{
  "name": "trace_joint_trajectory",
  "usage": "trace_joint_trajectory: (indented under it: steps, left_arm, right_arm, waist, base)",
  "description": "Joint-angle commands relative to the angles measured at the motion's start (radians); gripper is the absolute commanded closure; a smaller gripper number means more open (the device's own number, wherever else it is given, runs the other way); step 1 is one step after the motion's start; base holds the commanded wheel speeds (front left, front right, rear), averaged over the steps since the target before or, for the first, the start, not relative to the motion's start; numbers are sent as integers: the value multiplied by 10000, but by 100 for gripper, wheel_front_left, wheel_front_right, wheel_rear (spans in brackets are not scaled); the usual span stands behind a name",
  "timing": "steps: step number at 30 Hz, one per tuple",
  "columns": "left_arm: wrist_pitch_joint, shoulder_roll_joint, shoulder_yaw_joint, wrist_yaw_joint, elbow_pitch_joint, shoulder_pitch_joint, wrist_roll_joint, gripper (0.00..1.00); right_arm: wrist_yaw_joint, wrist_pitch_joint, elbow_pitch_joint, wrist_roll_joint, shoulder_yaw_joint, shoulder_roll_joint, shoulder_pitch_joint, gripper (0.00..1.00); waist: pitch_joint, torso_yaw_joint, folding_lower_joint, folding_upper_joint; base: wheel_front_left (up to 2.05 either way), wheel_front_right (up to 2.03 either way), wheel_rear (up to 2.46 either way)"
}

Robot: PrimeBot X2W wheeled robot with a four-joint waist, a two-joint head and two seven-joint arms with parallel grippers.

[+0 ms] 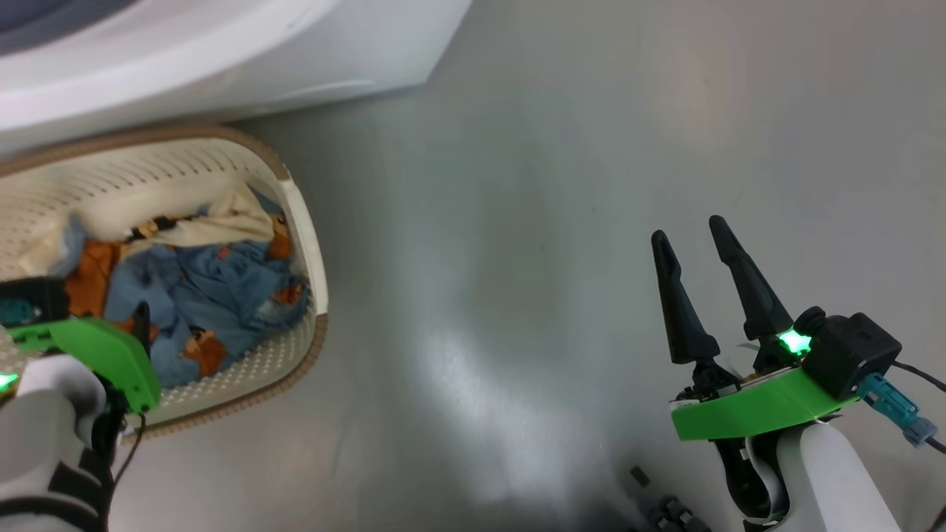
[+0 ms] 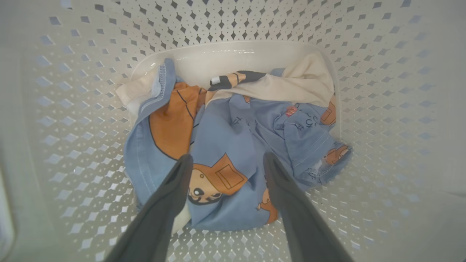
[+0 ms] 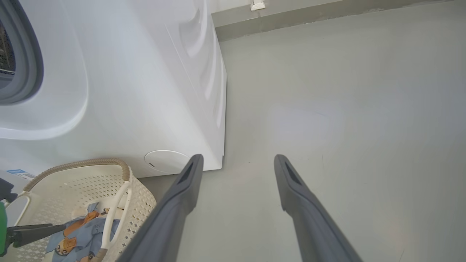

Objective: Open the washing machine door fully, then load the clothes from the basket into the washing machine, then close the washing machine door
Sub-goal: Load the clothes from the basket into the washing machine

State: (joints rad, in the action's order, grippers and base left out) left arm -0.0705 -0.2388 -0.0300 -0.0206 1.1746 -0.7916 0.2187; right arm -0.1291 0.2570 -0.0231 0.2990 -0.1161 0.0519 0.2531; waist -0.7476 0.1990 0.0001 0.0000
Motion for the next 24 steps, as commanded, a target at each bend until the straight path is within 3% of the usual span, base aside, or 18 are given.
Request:
trace_joint_trajectory:
  steps: [1, 14, 24]
  left_arm:
    - [-26, -423, 189, 65, 81, -72, 99, 0]
    - [351, -706, 13, 280, 793, -1257, 152, 0]
    - [250, -635, -85, 118, 934, -1695, 289, 0]
  right_arm:
    - [-16, 48, 255, 87, -196, -16, 0, 0]
    - [-16, 48, 639, -46, -166, -16, 167, 0]
    - [-16, 48, 783, -156, -166, -16, 148, 0]
  waist:
    - [-714, 221, -1, 0]
    - [-2126, 204, -1, 0]
    - [-2495, 218, -1, 0]
  base:
    - [0, 0, 0]
    - [0, 0, 0]
    - [0, 0, 0]
